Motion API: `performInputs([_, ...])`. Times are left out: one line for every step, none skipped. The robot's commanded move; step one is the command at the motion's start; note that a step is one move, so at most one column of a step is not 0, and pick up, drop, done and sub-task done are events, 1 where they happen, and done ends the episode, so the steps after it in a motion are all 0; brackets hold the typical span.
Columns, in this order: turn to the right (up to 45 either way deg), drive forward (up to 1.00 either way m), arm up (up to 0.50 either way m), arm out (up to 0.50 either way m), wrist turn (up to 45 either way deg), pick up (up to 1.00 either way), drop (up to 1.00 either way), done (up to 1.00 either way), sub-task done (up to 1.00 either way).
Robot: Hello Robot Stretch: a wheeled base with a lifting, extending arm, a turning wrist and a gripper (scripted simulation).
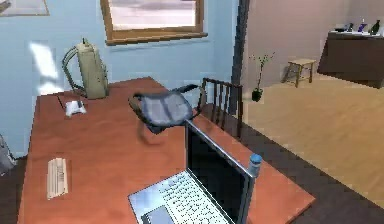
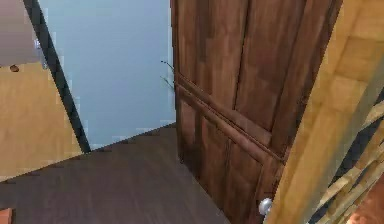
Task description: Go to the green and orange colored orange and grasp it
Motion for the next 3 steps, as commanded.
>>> performInputs([45.0, 0.0, 0.0, 0.0, 0.0, 0.0, 0.0, 0.0, 0.0])
performInputs([21.0, 0.0, 0.0, 0.0, 0.0, 0.0, 0.0, 0.0, 0.0])
performInputs([0.0, 0.75, 0.0, 0.0, 0.0, 0.0, 0.0, 0.0, 0.0])
